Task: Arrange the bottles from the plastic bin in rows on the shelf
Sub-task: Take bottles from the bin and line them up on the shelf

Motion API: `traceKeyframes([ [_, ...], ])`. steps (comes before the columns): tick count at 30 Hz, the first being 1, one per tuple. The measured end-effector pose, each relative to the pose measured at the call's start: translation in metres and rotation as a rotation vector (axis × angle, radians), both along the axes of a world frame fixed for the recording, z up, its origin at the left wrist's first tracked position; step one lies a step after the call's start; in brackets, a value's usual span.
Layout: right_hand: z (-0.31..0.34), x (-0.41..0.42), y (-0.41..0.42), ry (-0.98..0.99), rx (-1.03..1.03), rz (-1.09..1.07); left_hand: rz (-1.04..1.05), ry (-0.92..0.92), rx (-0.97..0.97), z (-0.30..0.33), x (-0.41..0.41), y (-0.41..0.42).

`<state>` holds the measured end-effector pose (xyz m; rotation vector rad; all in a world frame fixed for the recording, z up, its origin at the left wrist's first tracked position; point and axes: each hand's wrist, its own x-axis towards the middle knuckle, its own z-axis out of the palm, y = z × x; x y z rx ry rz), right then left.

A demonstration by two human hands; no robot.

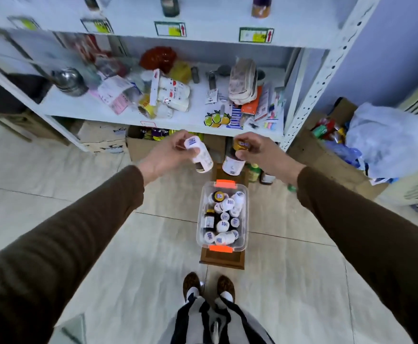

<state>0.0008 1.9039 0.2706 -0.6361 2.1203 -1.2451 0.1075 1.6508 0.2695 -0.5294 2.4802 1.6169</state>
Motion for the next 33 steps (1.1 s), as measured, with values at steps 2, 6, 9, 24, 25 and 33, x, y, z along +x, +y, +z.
traceKeyframes([
  [2, 0.043, -0.002, -0.005, 0.011, -0.067, 0.01, -0.029, 0.073, 0.019, 0.048, 0.002, -0.004],
  [6, 0.123, 0.002, -0.019, -0.046, -0.202, 0.045, -0.027, 0.134, -0.015, 0.132, 0.008, -0.008],
  [9, 0.168, 0.006, -0.029, -0.02, -0.245, 0.071, -0.013, 0.205, -0.042, 0.181, 0.013, -0.01],
  [24, 0.246, 0.029, -0.058, 0.133, -0.343, 0.074, 0.052, 0.381, -0.076, 0.246, 0.034, -0.018],
  [25, 0.244, 0.029, -0.06, 0.135, -0.339, 0.078, 0.059, 0.382, -0.079, 0.245, 0.034, -0.019],
  [33, 0.239, 0.031, -0.112, 0.156, -0.286, 0.099, 0.094, 0.384, -0.077, 0.242, 0.046, -0.068],
])
